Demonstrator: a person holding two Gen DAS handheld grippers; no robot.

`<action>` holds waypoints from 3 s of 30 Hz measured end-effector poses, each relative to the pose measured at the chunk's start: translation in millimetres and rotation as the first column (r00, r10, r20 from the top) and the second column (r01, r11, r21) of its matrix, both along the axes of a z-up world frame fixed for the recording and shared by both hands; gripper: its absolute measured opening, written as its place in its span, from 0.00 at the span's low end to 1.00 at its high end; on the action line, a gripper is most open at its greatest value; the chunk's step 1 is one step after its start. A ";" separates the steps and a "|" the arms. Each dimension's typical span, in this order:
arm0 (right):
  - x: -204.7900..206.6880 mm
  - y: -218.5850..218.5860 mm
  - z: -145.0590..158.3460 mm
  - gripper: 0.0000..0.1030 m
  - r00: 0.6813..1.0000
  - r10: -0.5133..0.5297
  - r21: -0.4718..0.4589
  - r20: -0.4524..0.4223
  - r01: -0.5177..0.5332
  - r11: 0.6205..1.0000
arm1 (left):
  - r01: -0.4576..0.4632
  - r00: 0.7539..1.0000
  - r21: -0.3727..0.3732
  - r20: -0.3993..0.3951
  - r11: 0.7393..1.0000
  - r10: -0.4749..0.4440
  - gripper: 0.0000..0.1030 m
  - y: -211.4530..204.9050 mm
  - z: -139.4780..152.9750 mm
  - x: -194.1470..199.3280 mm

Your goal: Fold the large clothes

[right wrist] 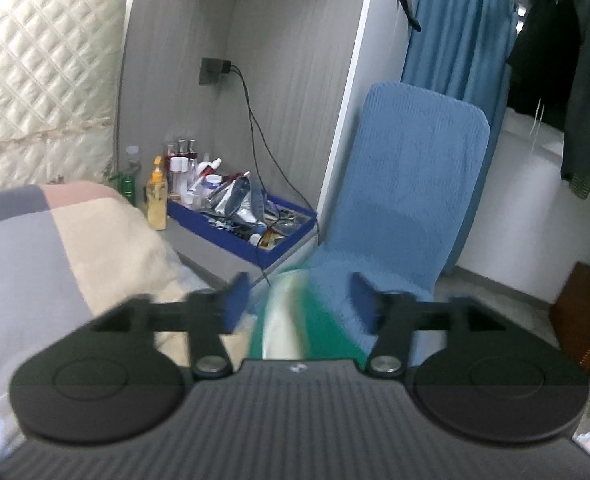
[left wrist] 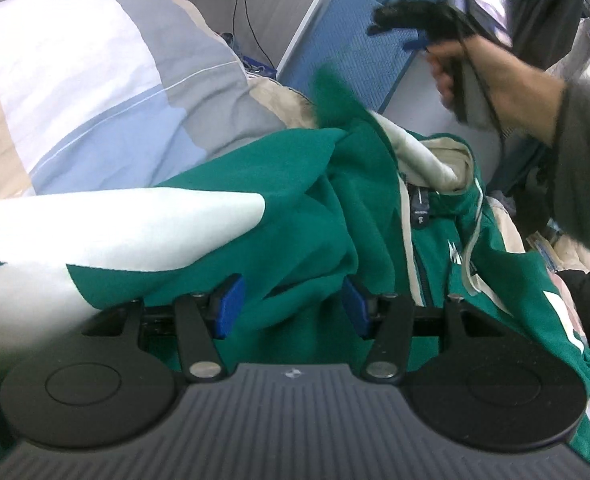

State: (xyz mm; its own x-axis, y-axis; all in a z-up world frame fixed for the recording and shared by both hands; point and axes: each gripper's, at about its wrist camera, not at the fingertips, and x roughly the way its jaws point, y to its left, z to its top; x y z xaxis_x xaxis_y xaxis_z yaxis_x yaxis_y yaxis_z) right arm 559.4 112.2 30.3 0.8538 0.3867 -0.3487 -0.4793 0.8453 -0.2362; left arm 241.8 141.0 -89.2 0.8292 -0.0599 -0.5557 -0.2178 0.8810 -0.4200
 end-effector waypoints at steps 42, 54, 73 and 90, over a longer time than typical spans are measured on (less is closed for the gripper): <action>24.7 -134.2 -50.7 0.50 0.942 -0.288 0.126 -0.172 0.311 0.942 | 0.018 1.000 0.025 -0.001 1.000 -0.018 0.58 -13.8 -8.1 7.2; -152.7 -279.5 -45.0 0.54 0.889 -0.384 0.307 -0.250 0.449 0.839 | -0.024 0.999 0.083 0.023 0.996 0.022 0.58 -11.6 23.2 -30.4; -324.4 -521.9 -117.1 0.73 0.690 -0.464 0.531 -0.556 0.724 0.441 | -0.284 0.952 0.243 -0.046 0.927 0.304 0.69 17.0 76.9 -125.3; -269.7 -545.8 -172.4 0.36 0.722 -0.342 0.607 -0.602 0.691 0.391 | -0.344 0.872 0.447 -0.173 0.826 0.457 0.77 30.6 39.9 -101.8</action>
State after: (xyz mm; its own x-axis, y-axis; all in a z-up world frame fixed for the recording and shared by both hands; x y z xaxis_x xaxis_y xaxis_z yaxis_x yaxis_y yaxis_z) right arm 289.8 -433.6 -142.1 0.8740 0.1574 -0.4597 0.2318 0.6965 0.6791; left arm 139.9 171.6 -49.3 0.5512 0.5131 -0.6580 -0.6388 0.7668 0.0628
